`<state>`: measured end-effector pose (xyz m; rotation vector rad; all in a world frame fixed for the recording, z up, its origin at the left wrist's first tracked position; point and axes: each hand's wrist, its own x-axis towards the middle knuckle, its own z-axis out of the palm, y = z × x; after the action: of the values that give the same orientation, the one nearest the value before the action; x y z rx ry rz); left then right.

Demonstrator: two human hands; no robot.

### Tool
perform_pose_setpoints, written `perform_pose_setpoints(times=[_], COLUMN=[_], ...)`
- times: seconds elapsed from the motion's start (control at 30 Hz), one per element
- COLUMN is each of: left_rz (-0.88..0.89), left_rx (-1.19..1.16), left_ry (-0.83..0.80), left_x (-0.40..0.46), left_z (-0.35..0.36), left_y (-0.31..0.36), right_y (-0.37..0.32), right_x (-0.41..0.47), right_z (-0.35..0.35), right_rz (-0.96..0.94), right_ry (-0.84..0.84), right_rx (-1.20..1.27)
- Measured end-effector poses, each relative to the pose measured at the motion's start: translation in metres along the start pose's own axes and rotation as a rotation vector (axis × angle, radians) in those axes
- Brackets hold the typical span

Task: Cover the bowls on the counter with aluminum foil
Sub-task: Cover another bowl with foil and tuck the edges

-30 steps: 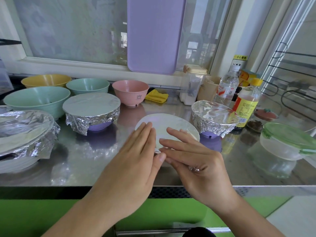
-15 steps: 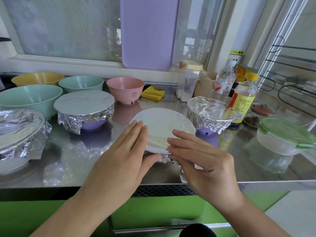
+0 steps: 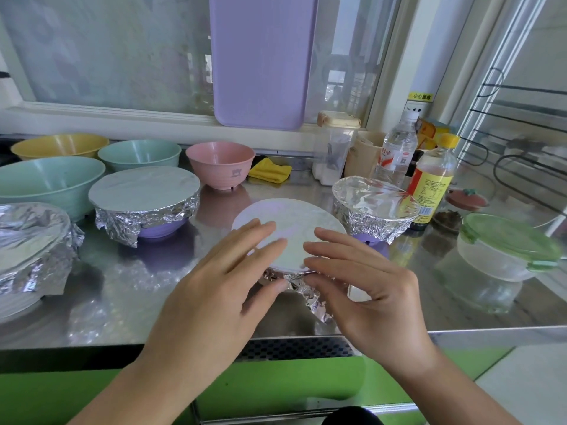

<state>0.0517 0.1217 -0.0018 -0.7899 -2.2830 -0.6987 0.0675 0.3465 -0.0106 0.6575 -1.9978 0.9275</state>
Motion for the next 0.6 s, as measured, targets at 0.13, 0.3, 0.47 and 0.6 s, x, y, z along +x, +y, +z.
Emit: perform_pose_setpoints(times=[0.13, 0.3, 0.47, 0.6], left_rz=[0.011, 0.022, 0.040, 0.026], left_rx=[-0.023, -0.031, -0.062, -0.068], left_ry=[0.049, 0.134, 0.154, 0.140], left_x=[0.002, 0.002, 0.002, 0.006], left_z=[0.008, 0.011, 0.011, 0.010], left_y=[0.006, 0.004, 0.001, -0.001], right_y=[-0.003, 0.000, 0.005, 0.006], right_x=[-0.001, 0.001, 0.000, 0.001], right_z=[0.009, 0.004, 0.003, 0.003], right_rz=[0.010, -0.012, -0.024, -0.042], right_ry=[0.015, 0.009, 0.006, 0.003], right_rx=[-0.026, -0.060, -0.039, -0.036])
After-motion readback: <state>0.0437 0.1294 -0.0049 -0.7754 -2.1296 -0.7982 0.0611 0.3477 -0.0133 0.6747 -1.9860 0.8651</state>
